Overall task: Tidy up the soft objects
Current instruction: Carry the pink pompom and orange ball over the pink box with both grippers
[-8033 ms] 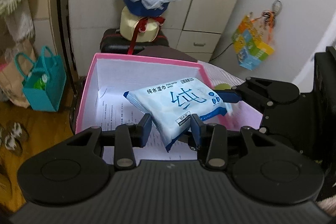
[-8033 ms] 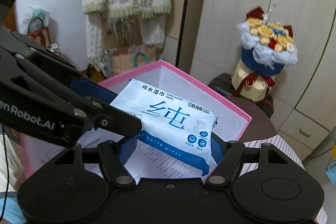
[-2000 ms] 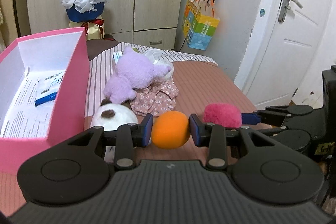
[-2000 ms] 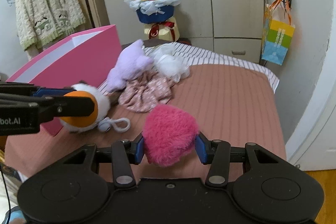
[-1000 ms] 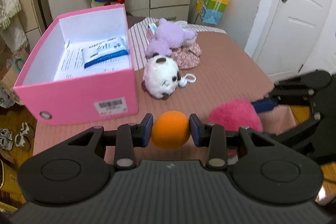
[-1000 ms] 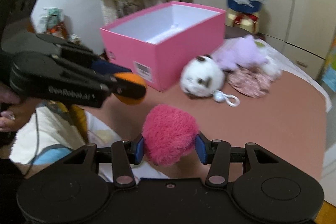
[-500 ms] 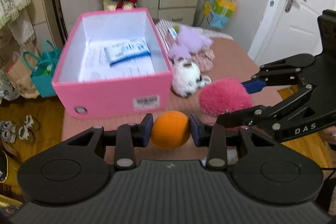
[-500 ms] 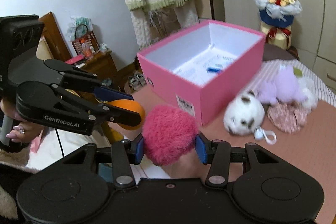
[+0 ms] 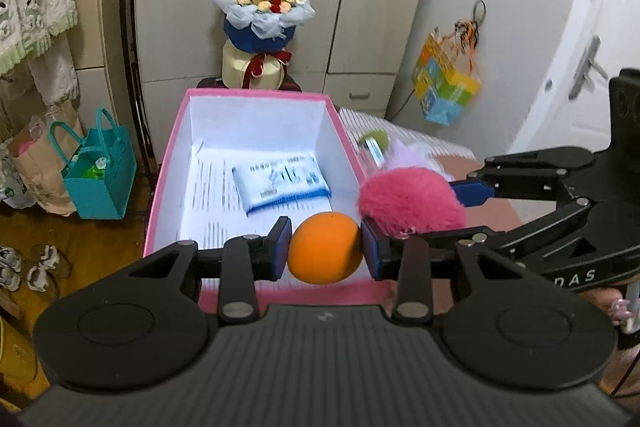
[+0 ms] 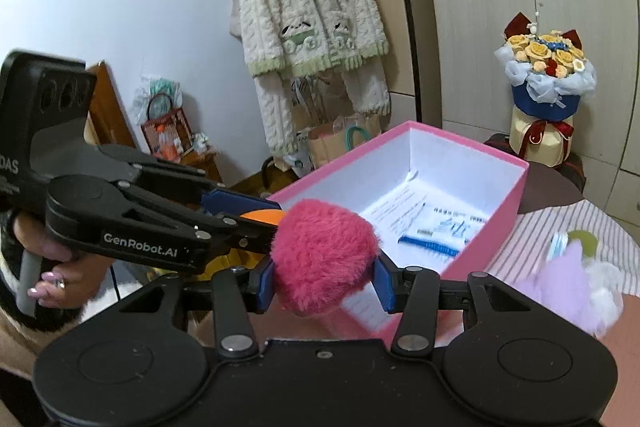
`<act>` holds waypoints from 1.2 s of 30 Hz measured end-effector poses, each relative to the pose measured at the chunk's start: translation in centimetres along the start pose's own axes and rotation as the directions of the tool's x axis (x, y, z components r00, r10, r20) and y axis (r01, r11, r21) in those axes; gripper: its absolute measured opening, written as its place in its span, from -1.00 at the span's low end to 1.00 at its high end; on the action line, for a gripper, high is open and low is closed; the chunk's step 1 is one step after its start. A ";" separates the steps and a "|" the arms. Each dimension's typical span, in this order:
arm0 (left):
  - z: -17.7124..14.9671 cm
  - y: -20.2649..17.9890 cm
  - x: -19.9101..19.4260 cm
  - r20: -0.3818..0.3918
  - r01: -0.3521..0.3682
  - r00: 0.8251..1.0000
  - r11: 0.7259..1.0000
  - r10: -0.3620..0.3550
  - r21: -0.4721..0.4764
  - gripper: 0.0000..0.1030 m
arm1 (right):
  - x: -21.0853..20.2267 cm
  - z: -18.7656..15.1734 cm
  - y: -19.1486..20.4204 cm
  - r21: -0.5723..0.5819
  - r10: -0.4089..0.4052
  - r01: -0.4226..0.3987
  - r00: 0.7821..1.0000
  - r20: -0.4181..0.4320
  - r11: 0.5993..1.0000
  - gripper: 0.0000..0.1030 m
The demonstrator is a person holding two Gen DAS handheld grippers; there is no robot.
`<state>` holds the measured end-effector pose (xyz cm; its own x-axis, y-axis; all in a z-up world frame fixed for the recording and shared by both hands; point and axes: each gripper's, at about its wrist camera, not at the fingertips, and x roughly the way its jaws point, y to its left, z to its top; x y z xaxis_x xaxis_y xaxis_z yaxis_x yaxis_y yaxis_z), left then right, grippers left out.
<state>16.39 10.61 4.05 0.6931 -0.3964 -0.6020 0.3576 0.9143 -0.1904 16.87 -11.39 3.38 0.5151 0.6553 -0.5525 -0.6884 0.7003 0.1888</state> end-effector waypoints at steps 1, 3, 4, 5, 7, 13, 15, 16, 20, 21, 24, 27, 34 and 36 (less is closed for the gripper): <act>0.5 0.4 0.6 0.005 0.000 1.000 1.000 0.000 -0.005 -0.29 | 0.4 0.4 -0.5 0.009 0.004 -0.004 1.000 0.001 1.000 0.04; 1.7 1.2 1.8 0.016 -0.015 1.000 1.000 0.015 -0.004 -0.29 | 1.5 1.5 -1.7 0.024 0.022 -0.022 1.000 0.006 0.999 0.04; 2.2 1.3 2.6 0.025 -0.029 0.999 0.999 0.029 0.012 -0.29 | 2.3 1.9 -2.4 0.023 0.044 -0.044 0.999 0.011 0.999 0.04; 2.7 1.6 3.4 0.032 -0.039 0.999 0.999 0.039 0.024 -0.29 | 2.9 2.3 -3.1 0.035 0.055 -0.055 0.998 0.009 0.998 0.04; 3.8 2.5 5.4 0.018 -0.045 0.999 0.999 0.045 0.004 -0.29 | 4.6 3.0 -4.7 0.070 0.078 -0.078 0.997 -0.005 0.995 0.04; 6.3 5.6 11.3 -0.044 -0.038 0.998 0.996 0.034 -0.080 -0.29 | 9.2 4.8 -8.2 0.097 0.053 -0.048 0.998 -0.042 0.994 0.04; 6.8 6.3 13.0 -0.061 -0.054 0.997 0.994 0.048 -0.097 -0.29 | 10.7 5.4 -8.9 0.080 0.025 -0.019 0.997 -0.072 0.997 0.04; 7.0 6.6 13.8 -0.070 -0.064 0.996 0.993 0.057 -0.100 -0.29 | 11.3 5.7 -9.3 0.078 0.012 -0.005 0.996 -0.085 0.997 0.04; 7.5 7.9 16.3 -0.119 -0.080 0.991 0.989 0.065 -0.126 -0.29 | 13.7 6.6 -10.8 0.052 -0.018 0.027 0.988 -0.151 0.998 0.04; 7.6 8.1 16.7 -0.129 -0.085 0.989 0.987 0.067 -0.134 -0.30 | 14.4 6.7 -11.1 0.044 -0.012 0.020 0.985 -0.172 0.999 0.04; 7.6 8.5 18.0 -0.151 -0.111 0.984 0.984 0.090 -0.139 -0.30 | 15.6 7.0 -11.7 0.023 -0.045 0.051 0.980 -0.196 0.998 0.04; 7.8 8.6 19.1 -0.155 -0.137 0.981 0.981 0.116 -0.135 -0.29 | 17.0 7.3 -11.8 -0.026 -0.090 0.086 0.971 -0.224 0.996 0.04; 7.7 8.9 19.8 -0.131 -0.170 0.980 0.975 0.152 -0.145 -0.04 | 17.8 7.5 -11.9 -0.052 -0.168 0.160 0.962 -0.217 0.986 0.46; 7.7 8.8 19.3 -0.113 -0.162 0.983 0.977 0.147 -0.141 0.01 | 17.1 7.2 -11.7 -0.055 -0.177 0.170 0.964 -0.196 0.984 0.52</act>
<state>37.66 10.35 -3.28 0.6631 -0.2460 -0.7070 0.1486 0.9689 -0.1977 37.40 -6.30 -2.42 0.5190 0.4524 -0.7252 -0.6181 0.7847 0.0471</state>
